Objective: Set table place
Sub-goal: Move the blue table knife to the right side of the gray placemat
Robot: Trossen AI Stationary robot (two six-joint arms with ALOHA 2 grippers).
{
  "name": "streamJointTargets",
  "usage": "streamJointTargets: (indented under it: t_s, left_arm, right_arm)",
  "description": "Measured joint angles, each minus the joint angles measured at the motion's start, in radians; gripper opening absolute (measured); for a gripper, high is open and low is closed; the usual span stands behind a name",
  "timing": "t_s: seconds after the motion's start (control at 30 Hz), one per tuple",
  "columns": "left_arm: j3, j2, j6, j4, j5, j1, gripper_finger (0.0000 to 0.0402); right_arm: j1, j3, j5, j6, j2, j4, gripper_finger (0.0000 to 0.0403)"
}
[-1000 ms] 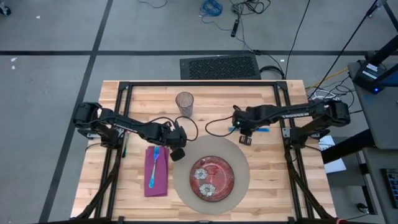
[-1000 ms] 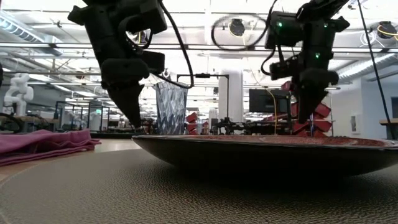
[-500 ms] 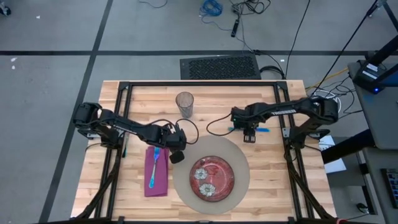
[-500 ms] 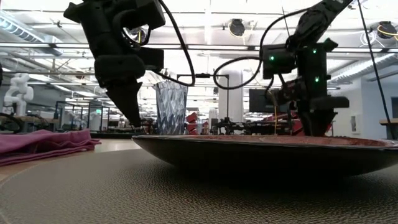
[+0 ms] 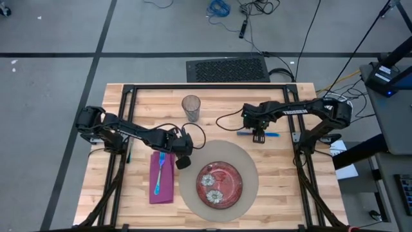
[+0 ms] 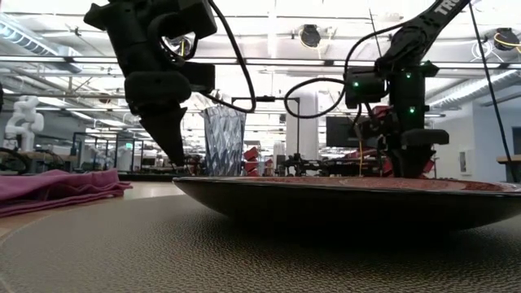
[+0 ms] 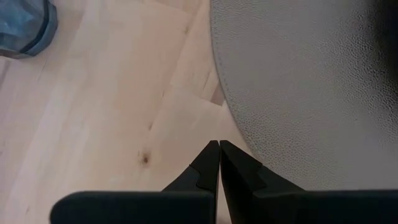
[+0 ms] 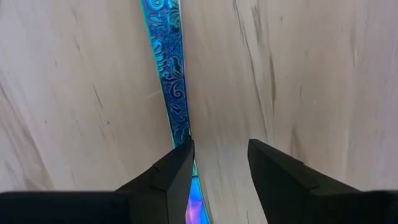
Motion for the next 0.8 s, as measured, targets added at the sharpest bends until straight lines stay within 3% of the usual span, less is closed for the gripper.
streamJointTargets:
  t_s: [0.5,0.8]
  left_arm:
    - [0.0,0.0,0.001,0.024,0.0,0.0,0.0]
    - [0.0,0.0,0.001,0.024,0.0,-0.012,0.0]
  right_arm:
    - [0.138,-0.026,0.012,-0.094,0.0,0.034,0.0097]
    - [0.209,-0.027,0.144,-0.215,0.003,-0.075,0.0079]
